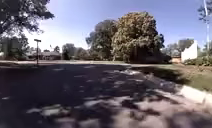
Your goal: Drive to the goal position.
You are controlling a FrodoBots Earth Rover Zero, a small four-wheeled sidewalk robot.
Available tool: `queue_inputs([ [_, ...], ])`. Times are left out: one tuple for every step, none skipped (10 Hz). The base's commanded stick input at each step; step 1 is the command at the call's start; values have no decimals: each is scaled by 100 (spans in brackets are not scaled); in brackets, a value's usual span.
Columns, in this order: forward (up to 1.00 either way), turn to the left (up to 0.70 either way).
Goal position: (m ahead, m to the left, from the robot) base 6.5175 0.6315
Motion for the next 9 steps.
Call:
queue_inputs([
  [100,0],
  [100,0],
  [100,0],
  [100,0],
  [100,0],
  [100,0],
  [100,0],
  [100,0],
  [100,0],
])
